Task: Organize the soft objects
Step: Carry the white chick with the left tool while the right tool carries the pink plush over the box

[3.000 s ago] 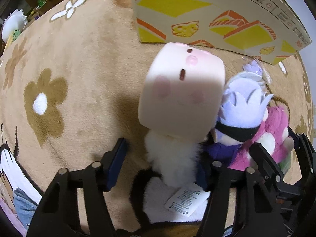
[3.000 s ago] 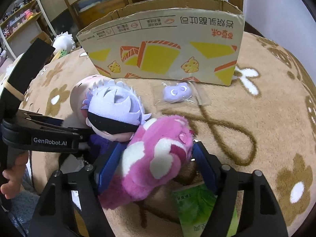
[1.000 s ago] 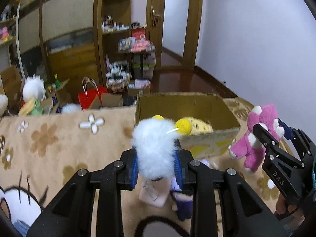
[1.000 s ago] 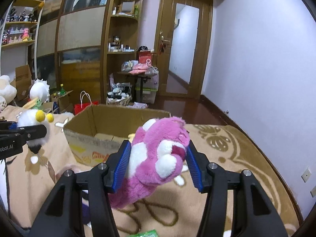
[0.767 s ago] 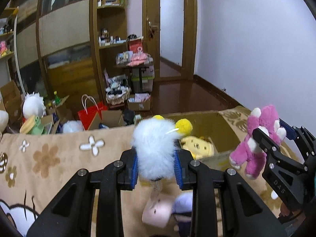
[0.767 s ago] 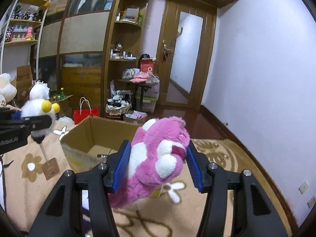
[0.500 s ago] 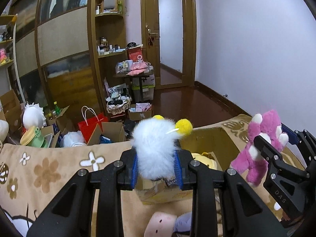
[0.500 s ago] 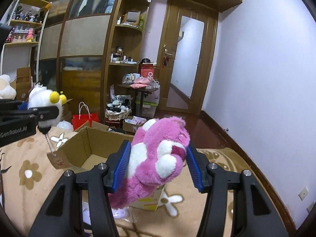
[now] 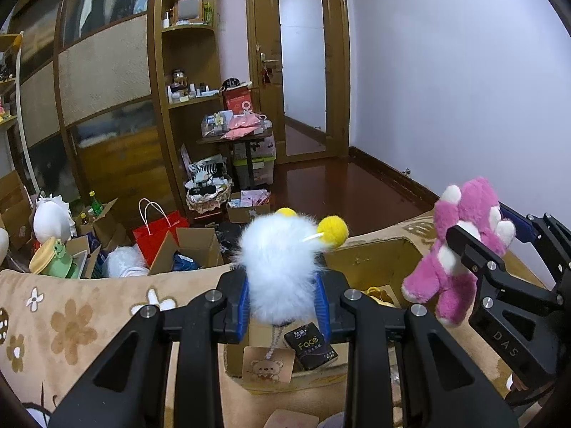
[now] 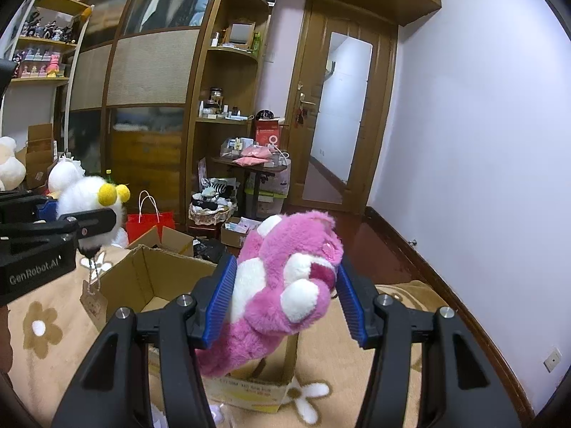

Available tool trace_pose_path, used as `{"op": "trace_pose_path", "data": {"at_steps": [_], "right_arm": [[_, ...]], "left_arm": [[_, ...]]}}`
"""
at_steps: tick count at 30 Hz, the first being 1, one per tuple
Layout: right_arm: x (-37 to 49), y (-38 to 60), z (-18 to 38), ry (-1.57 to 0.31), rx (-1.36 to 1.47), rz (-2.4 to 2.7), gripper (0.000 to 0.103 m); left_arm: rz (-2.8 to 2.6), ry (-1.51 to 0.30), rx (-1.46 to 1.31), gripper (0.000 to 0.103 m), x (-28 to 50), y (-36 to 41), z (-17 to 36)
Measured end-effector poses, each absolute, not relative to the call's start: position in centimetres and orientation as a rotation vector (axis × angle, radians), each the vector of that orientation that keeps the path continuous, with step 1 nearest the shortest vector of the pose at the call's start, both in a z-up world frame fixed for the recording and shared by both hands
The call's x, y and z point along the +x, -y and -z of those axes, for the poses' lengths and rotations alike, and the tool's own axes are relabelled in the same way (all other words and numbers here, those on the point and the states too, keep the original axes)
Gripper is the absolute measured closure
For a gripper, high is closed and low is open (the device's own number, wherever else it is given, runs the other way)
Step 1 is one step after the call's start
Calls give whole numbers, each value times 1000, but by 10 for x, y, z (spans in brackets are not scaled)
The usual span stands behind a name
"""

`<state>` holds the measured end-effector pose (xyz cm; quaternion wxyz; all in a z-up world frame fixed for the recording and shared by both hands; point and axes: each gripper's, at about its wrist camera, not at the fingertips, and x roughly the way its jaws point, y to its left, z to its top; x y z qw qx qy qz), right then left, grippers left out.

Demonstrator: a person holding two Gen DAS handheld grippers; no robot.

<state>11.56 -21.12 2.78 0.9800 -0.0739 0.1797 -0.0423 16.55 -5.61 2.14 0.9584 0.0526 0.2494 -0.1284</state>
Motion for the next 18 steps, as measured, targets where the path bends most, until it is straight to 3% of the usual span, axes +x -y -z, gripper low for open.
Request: {"op": "trace_pose_path", "data": {"at_steps": [18], "right_arm": [[157, 223, 16, -462, -70, 8, 44]], "left_arm": [[228, -706, 113, 72, 213, 59, 38]]}}
